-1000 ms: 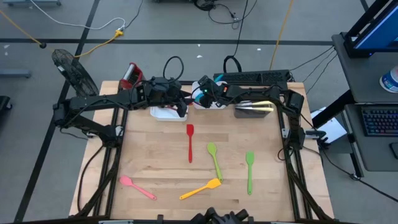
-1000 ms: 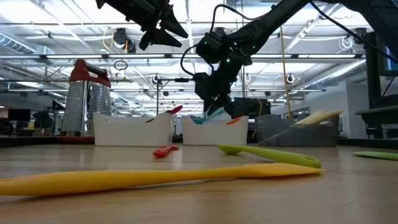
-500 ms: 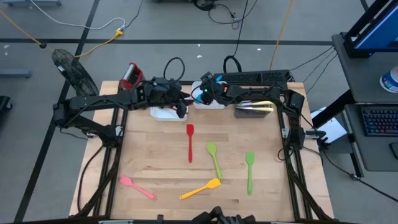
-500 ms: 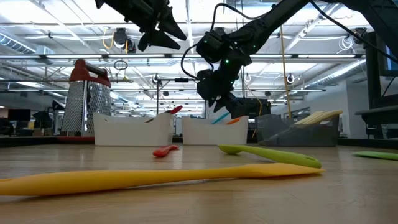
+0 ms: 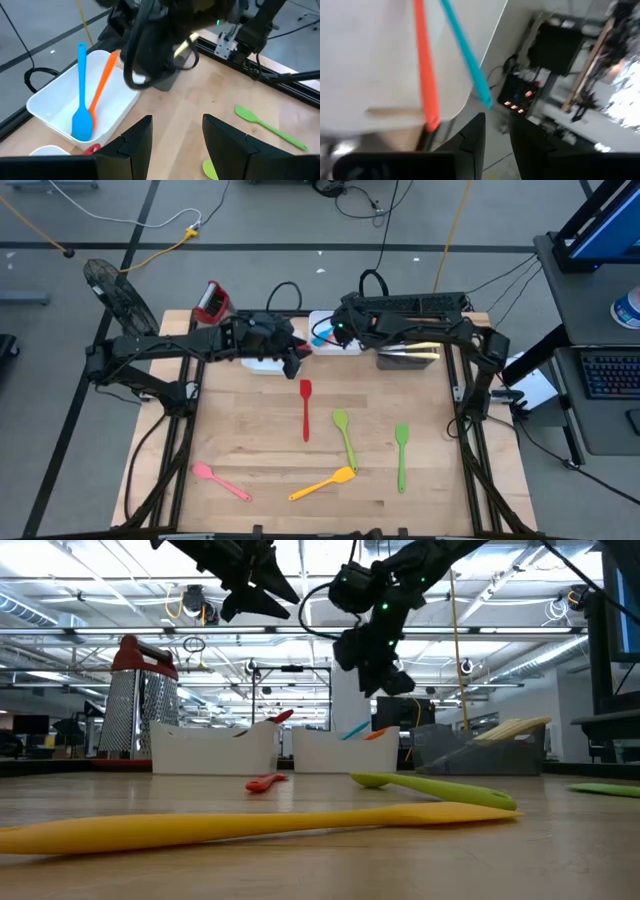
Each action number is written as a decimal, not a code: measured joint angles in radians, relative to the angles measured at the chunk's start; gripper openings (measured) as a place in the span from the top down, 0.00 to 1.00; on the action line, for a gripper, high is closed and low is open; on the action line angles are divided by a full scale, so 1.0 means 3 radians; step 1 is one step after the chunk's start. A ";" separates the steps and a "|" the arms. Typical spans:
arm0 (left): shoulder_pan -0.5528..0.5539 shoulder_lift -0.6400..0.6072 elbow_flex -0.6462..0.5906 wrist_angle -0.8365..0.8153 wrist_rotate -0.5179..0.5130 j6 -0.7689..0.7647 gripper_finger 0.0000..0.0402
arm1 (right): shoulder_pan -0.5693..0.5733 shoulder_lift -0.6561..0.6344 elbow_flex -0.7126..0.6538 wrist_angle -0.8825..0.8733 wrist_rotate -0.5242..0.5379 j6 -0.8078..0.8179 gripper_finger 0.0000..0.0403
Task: Pick & Place Kitchen Items
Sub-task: Put the red spatula into the right white bin
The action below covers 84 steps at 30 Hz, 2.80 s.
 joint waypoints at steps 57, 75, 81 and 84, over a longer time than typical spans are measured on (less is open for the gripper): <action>-0.1099 0.0487 0.0040 -0.0372 -0.0687 -0.1934 0.56 | 0.1235 -0.4020 -0.2845 0.0449 -0.1502 0.4171 1.00; -0.1039 0.1601 0.0743 -0.1475 -0.0499 -0.3146 0.56 | 0.1235 -0.4197 -0.2934 0.0526 -0.1503 0.4061 0.99; -0.1023 0.1718 0.0741 -0.1542 -0.0521 -0.3210 0.56 | 0.1235 -0.4199 -0.2934 0.0521 -0.1505 0.4057 0.99; -0.1010 0.1759 0.0741 -0.1546 -0.0541 -0.3238 0.56 | 0.1235 -0.4199 -0.2934 0.0525 -0.1533 0.4005 0.99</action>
